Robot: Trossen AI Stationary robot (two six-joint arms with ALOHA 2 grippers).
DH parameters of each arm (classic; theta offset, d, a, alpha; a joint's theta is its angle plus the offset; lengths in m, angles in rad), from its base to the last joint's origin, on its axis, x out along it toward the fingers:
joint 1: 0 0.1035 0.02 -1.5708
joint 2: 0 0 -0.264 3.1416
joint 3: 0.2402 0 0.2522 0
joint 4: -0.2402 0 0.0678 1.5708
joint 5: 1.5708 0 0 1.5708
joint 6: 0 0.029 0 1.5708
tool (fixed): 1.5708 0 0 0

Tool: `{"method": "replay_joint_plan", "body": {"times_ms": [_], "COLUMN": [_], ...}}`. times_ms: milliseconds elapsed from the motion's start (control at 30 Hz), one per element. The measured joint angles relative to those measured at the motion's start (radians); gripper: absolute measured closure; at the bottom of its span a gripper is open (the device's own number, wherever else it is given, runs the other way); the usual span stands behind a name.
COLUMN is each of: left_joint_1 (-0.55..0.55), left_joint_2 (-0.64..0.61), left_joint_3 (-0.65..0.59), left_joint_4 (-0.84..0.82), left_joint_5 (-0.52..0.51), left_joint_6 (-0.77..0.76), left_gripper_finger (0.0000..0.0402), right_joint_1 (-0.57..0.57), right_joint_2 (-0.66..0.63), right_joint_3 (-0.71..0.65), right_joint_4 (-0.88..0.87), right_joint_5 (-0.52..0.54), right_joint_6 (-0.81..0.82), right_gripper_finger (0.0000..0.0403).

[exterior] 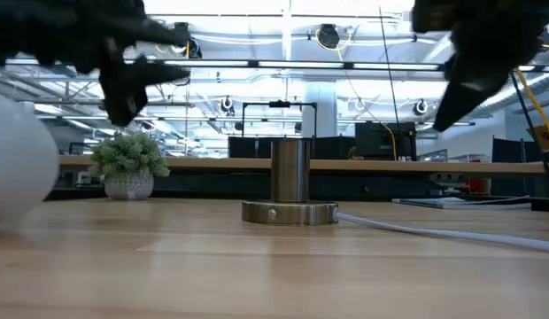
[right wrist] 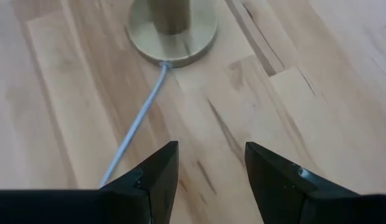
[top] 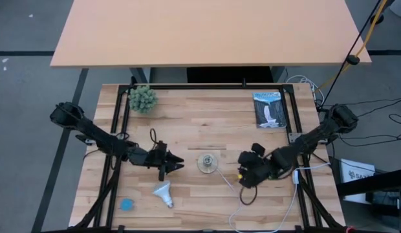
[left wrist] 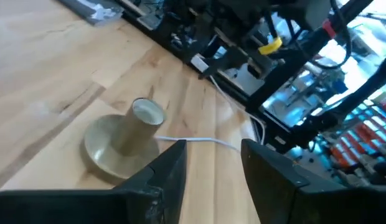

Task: Screw lightbulb
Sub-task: Insert the white lightbulb into the desk lamp

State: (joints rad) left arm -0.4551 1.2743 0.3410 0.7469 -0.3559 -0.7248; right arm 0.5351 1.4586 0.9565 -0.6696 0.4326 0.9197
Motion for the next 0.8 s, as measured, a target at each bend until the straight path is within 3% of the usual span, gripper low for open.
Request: {"method": "replay_joint_plan", "body": {"times_ms": [100,233,367,533,800], "left_joint_1": [-0.078,-0.181,-0.266,-0.308,-0.339], "left_joint_2": [0.0,0.014,0.075,0.2,0.423], "left_joint_3": [0.126,0.344,0.537,0.706,0.776], "left_joint_4": [-0.237,-0.695,-1.015,-1.286,-1.336], "left_joint_5": [-0.105,-0.216,-0.242,-0.023,0.301], "left_joint_6": [-0.037,-0.233,-0.449,-0.712,-1.028], "left_gripper_finger": [0.0265,0.0284,0.0294,0.0315,0.0342], "right_joint_1": [0.052,0.103,0.136,0.164,0.196], "right_joint_2": [0.0,0.001,0.022,0.091,0.238], "right_joint_3": [0.0,0.0,0.0,0.0,0.0], "right_joint_4": [0.001,0.017,0.043,0.131,0.282], "right_joint_5": [0.044,0.089,0.109,0.119,0.109], "right_joint_6": [0.054,0.099,0.116,0.115,0.116], "right_gripper_finger": [0.0227,0.0227,0.0227,0.0227,0.0227]}}
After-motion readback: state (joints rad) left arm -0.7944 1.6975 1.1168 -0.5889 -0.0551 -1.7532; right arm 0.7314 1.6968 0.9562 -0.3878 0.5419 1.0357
